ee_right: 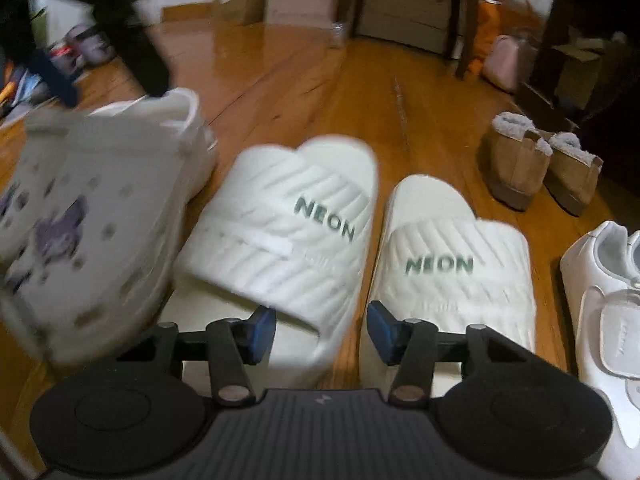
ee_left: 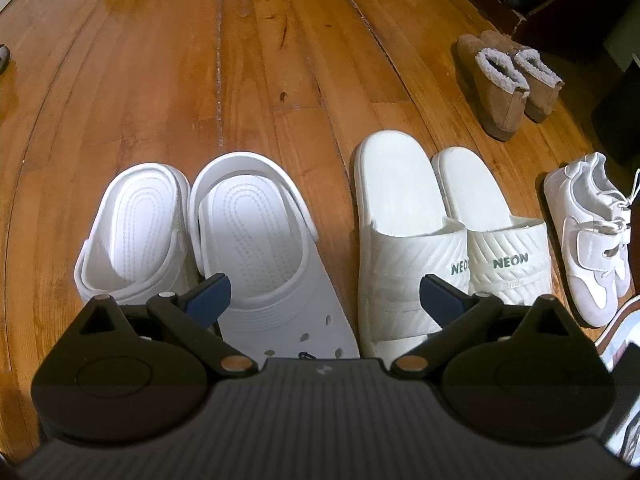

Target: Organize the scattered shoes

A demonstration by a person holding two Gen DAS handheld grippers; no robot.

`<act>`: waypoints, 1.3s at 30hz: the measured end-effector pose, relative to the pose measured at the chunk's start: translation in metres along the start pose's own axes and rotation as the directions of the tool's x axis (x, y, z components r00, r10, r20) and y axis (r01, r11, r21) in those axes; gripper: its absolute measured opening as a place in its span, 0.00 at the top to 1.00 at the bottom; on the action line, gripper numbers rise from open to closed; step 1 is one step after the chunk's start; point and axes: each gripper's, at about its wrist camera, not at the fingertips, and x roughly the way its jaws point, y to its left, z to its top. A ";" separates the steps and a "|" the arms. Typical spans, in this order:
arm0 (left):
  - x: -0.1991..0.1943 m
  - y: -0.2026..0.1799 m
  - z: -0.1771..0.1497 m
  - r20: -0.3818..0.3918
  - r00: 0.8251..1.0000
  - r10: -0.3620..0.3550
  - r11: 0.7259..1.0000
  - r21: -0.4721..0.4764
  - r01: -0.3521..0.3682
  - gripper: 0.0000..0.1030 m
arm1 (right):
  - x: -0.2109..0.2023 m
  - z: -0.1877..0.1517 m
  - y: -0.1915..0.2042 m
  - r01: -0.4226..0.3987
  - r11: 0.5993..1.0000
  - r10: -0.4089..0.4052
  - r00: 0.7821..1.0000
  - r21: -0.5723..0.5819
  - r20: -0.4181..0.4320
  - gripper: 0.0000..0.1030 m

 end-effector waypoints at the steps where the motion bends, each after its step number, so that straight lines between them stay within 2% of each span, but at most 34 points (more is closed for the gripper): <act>1: 0.000 0.001 0.000 0.000 1.000 0.001 1.000 -0.005 -0.001 0.00 | 0.004 0.003 0.000 -0.015 1.000 0.015 1.000 0.004 0.010 0.59; 2: 0.000 0.002 0.000 0.000 1.000 0.003 1.000 -0.009 -0.003 0.01 | 0.004 0.005 0.001 -0.007 1.000 0.007 1.000 0.008 0.015 0.67; 5: 0.001 0.005 0.000 -0.002 1.000 0.009 1.000 -0.021 -0.009 0.00 | 0.000 0.011 0.003 0.038 0.999 -0.039 0.999 0.033 0.028 0.80; 8: 0.001 0.006 0.001 -0.004 1.000 0.011 0.999 -0.031 -0.012 0.00 | -0.017 0.017 -0.004 0.100 0.990 -0.107 0.992 0.097 0.064 0.87; 11: 0.001 0.006 0.001 -0.003 1.000 0.005 0.999 -0.038 -0.005 0.00 | -0.039 0.027 -0.011 0.154 0.983 -0.163 0.981 0.097 0.101 0.92; 16: 0.001 -0.001 0.001 0.002 1.000 -0.013 0.999 -0.041 0.013 0.00 | -0.055 0.037 -0.032 0.113 0.986 -0.124 0.989 0.123 0.080 0.92; 20: 0.000 -0.007 0.002 0.002 1.000 -0.029 0.999 -0.036 0.029 0.00 | -0.081 0.043 -0.041 0.118 0.982 -0.139 0.980 0.148 0.139 0.92; 23: -0.002 -0.010 0.003 0.006 1.000 -0.025 0.999 -0.028 0.025 0.00 | -0.100 0.046 -0.058 0.147 0.970 -0.184 0.963 0.193 0.195 0.92; 26: -0.002 -0.013 0.002 0.007 1.000 -0.023 0.999 -0.022 0.024 0.00 | -0.115 0.051 -0.081 0.201 0.950 -0.258 0.936 0.239 0.238 0.92; 30: 0.000 -0.015 0.002 -0.001 1.000 -0.021 1.000 -0.017 0.021 0.00 | -0.099 0.045 -0.103 0.303 0.945 -0.323 0.923 0.122 0.210 0.91; 34: -0.002 -0.022 0.001 -0.008 1.000 -0.010 1.000 0.009 0.010 0.00 | -0.081 0.039 -0.124 0.396 0.918 -0.387 0.903 -0.011 0.185 0.90; 37: -0.007 -0.026 0.002 0.002 1.000 -0.023 0.999 0.025 0.023 0.00 | -0.071 0.031 -0.137 0.396 0.918 -0.390 0.912 -0.020 0.128 0.90; 39: -0.008 -0.029 0.001 0.004 0.999 -0.032 0.999 0.030 0.032 0.00 | -0.069 0.028 -0.140 0.407 0.913 -0.404 0.912 -0.030 0.067 0.82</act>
